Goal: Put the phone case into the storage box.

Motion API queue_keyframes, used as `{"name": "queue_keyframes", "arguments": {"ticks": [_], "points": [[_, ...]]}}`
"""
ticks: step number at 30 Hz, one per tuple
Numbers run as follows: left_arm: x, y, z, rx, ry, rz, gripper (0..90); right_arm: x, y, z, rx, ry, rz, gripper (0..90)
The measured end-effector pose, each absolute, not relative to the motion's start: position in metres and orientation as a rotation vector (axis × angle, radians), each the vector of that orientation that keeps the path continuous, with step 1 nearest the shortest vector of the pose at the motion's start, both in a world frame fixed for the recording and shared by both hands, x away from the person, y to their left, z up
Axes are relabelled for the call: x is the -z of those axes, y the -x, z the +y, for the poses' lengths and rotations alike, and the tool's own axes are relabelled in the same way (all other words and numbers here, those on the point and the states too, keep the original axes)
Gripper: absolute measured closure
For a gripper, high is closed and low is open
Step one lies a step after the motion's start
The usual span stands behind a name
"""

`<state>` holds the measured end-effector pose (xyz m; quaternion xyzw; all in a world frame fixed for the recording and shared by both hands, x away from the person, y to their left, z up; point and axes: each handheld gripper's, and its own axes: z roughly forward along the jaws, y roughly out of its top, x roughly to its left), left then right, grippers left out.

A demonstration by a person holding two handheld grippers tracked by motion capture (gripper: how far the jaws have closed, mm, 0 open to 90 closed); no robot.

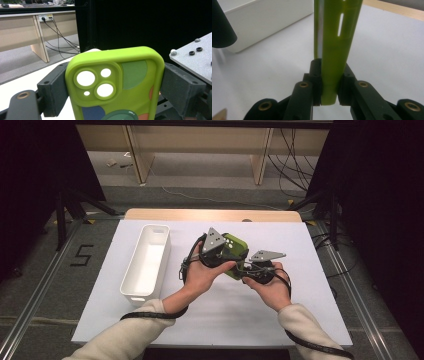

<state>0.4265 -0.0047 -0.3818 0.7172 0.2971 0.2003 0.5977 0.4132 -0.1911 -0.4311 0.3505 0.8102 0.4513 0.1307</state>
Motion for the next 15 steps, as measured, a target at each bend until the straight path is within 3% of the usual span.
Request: {"name": "queue_keyframes", "arguments": {"ticks": [6, 9, 10, 11, 15], "points": [[0.3797, -0.4254, -0.004, -0.474, -1.672, 0.683, 16.2, 0.4307, -0.4139, -0.1912, -1.327, -1.001, 2.344, 73.4], [0.379, -0.4263, -0.0025, -0.48, -1.673, 0.682, 16.3, 0.4302, -0.4142, -0.1913, -1.344, -0.986, 2.342, 64.2], [0.3785, -0.4266, -0.0018, -0.483, -1.67, 0.685, 16.4, 0.4299, -0.4144, -0.1917, -1.35, -0.967, 2.349, 57.2], [0.378, -0.4269, -0.0009, -0.486, -1.67, 0.684, 16.4, 0.4299, -0.4144, -0.1917, -1.35, -0.967, 2.349, 57.2], [0.3757, -0.4284, 0.0038, -0.495, -1.669, 0.689, 16.4, 0.4285, -0.4146, -0.1946, -1.366, -0.948, 2.324, 33.1]]}}
